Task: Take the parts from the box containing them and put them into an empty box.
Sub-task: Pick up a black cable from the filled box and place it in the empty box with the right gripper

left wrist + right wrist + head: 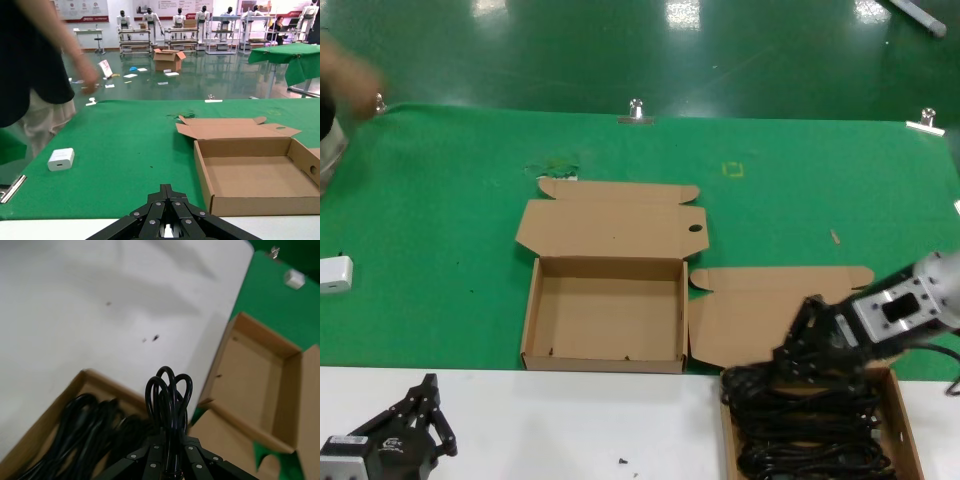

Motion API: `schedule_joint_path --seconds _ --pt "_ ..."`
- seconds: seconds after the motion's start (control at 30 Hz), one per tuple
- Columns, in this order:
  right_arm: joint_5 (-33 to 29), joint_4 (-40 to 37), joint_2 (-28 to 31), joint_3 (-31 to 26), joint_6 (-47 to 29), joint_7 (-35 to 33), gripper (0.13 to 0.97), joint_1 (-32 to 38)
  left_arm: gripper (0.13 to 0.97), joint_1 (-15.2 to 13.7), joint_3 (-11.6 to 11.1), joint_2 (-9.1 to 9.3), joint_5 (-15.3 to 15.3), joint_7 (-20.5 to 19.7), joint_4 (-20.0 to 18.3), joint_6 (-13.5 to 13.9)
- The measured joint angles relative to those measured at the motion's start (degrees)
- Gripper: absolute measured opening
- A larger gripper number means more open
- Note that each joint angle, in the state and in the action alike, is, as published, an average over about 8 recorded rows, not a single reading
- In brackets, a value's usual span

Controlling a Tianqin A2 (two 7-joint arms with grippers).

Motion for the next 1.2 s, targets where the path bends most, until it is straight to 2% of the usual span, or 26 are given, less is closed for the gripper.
schedule_joint_path --seconds 0.27,0.6,0.7,0.87,1.2 --pt "1.23 -12.22 -6.84 0.66 2.24 -6.14 0.170 4.82 0.139 0.01 0.00 0.00 0.00 0.00 0.00 0.00" --pt "2.09 -36.07 -17.90 2.70 9.27 -20.15 0.170 13.37 0.139 0.03 0.00 0.00 0.00 0.00 0.00 0.00" --pt "2.33 -41.13 -20.48 3.54 11.94 -23.35 0.170 15.02 0.139 0.03 0.00 0.00 0.00 0.00 0.00 0.00" --pt "2.40 -44.60 -22.82 4.49 15.06 -25.57 0.170 16.04 0.139 0.03 0.00 0.00 0.00 0.00 0.00 0.00" --pt "2.47 -45.92 -26.30 5.98 20.02 -26.51 0.170 15.87 0.139 0.04 0.00 0.00 0.00 0.00 0.00 0.00"
